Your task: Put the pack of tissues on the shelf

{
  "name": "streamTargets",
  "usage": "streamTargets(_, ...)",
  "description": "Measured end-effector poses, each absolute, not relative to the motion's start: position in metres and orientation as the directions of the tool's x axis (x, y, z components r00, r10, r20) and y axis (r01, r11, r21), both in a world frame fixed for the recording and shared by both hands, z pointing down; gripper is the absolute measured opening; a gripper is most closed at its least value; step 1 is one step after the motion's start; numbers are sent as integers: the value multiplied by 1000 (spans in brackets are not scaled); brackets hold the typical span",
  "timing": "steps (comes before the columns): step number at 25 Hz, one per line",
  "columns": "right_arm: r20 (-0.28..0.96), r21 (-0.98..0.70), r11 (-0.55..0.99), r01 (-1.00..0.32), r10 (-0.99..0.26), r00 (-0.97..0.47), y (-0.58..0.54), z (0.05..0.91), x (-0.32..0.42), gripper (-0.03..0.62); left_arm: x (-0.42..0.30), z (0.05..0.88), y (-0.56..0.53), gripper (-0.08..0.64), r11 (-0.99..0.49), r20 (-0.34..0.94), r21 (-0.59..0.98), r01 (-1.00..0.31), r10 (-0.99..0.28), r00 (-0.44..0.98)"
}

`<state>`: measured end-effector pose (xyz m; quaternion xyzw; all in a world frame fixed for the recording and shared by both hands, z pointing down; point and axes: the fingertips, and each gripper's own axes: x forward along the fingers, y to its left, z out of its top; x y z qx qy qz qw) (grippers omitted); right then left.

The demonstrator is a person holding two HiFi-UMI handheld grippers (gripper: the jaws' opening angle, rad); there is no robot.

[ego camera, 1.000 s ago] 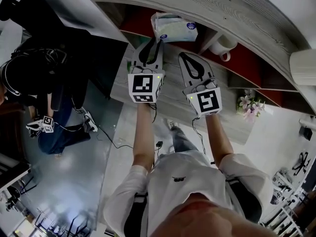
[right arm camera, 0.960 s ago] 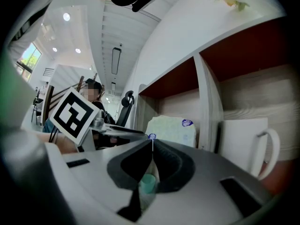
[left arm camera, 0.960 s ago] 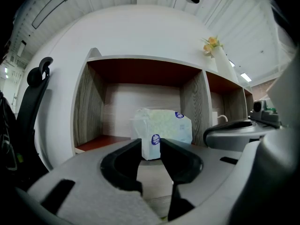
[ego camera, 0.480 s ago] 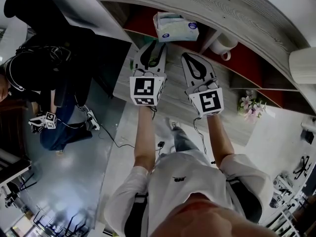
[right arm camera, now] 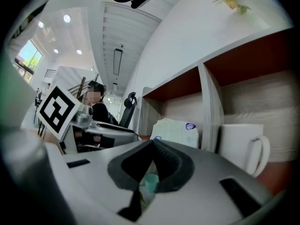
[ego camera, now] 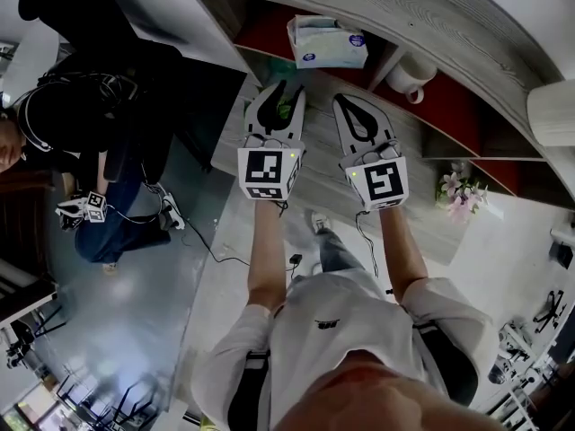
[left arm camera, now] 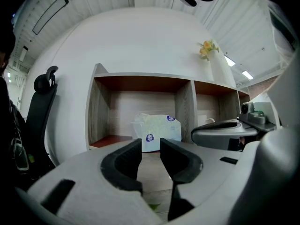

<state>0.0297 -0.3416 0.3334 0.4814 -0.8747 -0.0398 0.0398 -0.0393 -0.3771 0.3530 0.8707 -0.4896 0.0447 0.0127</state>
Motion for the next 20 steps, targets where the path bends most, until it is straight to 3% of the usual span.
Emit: streamTargets(20,36,110,523,-845,-852,-522,-331,332,31,25,-49,353,-357,124,-507,95,-18,-862,-859,504)
